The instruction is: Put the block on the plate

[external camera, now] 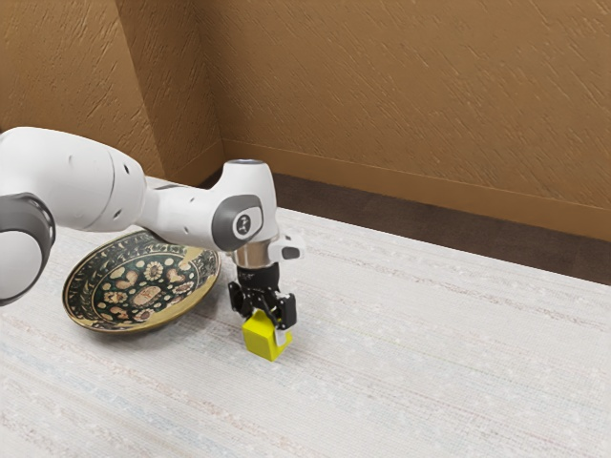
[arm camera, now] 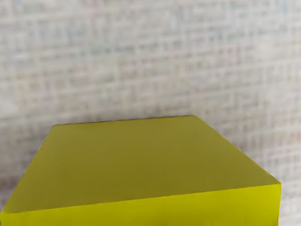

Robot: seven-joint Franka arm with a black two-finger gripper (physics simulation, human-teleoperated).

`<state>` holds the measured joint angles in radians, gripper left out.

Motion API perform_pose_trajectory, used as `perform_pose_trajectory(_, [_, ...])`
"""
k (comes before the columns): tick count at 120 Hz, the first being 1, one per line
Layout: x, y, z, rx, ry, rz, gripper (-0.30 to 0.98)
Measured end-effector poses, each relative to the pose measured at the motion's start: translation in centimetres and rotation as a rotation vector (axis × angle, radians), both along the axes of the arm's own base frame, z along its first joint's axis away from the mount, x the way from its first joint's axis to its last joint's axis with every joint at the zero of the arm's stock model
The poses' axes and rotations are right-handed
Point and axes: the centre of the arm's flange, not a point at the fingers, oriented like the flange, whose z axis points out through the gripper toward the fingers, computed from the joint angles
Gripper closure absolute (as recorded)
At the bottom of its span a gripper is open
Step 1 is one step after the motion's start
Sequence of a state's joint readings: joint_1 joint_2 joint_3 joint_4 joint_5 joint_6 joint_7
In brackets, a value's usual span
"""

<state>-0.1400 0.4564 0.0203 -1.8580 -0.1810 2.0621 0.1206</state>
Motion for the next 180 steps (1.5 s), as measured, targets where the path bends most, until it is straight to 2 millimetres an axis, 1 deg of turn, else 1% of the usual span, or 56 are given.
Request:
perform_pose_trajectory(32, [0.1,0.2,0.0,0.003,-0.002,0.0,0.26])
perform_pose_trajectory(54, [0.4,0.9,1.9,0.007,-0.024,0.007,0.32])
perform_pose_trajectory(64, [0.8,1.4,3.5,0.009,-0.042,0.014,0.34])
perform_pose_trajectory(83, [2.2,1.7,8.6,0.012,-0.107,0.008,0.35])
perform_pose_trajectory(96, [2.8,2.6,12.0,0.024,-0.141,0.011,0.36])
perform_pose_trajectory(103, [3.0,3.7,13.7,0.036,-0.155,0.022,0.36])
perform_pose_trajectory(108, [3.0,4.7,14.5,0.046,-0.159,0.035,0.36])
perform_pose_trajectory(125, [2.9,9.7,16.5,0.091,-0.16,0.102,0.37])
perform_pose_trajectory(140, [2.9,13.7,17.9,0.133,-0.161,0.154,0.37])
perform_pose_trajectory(168, [1.8,20.4,18.2,0.2,-0.13,0.246,0.38])
perform_pose_trajectory(180, [1.0,23.5,17.6,0.224,-0.108,0.292,0.38])
